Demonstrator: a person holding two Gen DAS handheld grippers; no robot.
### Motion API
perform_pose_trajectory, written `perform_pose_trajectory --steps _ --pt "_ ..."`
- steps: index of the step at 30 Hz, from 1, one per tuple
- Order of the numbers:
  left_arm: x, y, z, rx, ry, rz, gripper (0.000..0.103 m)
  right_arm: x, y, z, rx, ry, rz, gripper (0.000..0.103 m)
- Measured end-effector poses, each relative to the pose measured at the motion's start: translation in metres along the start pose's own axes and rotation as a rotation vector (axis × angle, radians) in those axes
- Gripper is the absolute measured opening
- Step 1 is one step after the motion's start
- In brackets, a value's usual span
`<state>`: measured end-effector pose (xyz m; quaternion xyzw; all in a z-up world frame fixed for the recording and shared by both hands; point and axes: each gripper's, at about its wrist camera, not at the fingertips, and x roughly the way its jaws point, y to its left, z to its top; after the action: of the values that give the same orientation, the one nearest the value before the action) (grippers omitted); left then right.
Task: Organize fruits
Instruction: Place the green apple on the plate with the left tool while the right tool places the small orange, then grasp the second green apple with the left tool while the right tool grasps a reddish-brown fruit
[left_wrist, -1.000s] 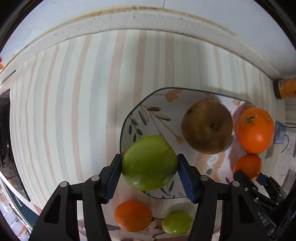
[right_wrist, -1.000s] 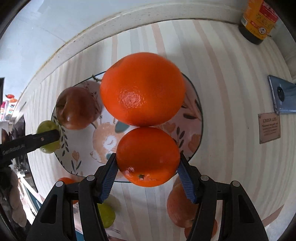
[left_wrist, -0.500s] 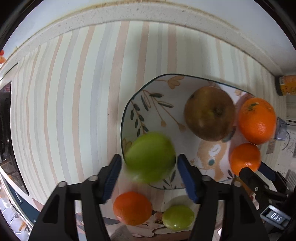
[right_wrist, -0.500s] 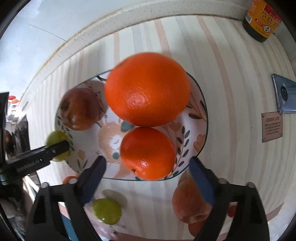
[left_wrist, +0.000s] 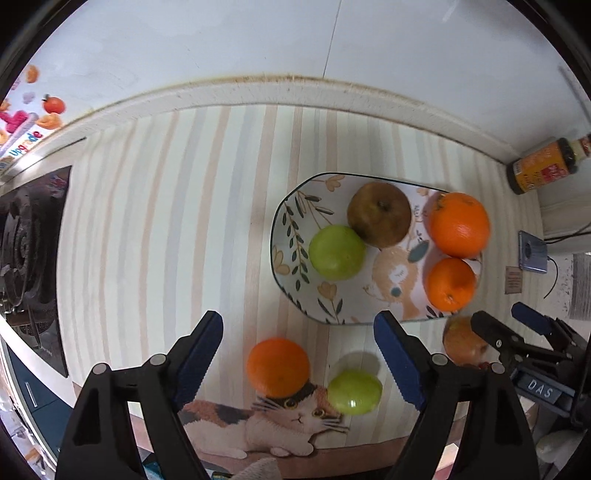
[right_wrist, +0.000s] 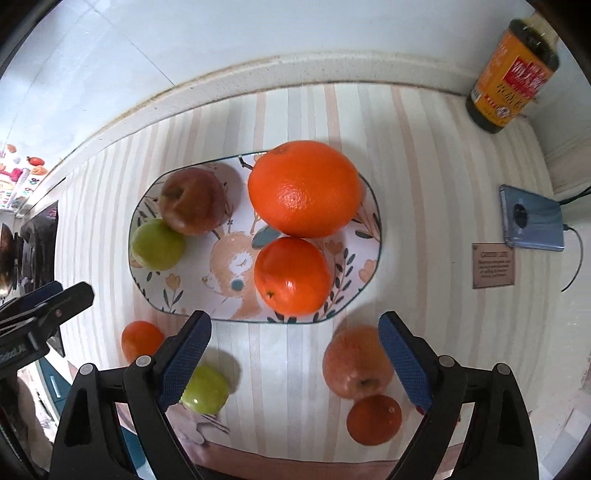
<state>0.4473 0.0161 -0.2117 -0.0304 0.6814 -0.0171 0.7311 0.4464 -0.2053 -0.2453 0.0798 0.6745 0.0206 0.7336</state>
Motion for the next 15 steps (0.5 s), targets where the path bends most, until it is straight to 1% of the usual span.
perform_pose_trajectory --steps 3,7,10,15 --pt "-0.017 -0.001 -0.012 -0.002 -0.034 -0.012 0.083 -0.013 0.004 -0.008 -0.011 -0.032 0.0 0.094" --pt "-0.039 -0.004 -0.031 0.009 -0.104 -0.011 0.083 -0.039 0.008 -0.027 -0.021 -0.089 0.002 0.094" --pt "-0.052 -0.006 -0.046 0.018 -0.139 -0.019 0.084 -0.06 0.011 -0.042 -0.033 -0.134 -0.002 0.094" --pt "-0.073 -0.01 -0.07 0.035 -0.194 -0.006 0.083 -0.094 0.018 -0.071 -0.056 -0.194 -0.005 0.094"
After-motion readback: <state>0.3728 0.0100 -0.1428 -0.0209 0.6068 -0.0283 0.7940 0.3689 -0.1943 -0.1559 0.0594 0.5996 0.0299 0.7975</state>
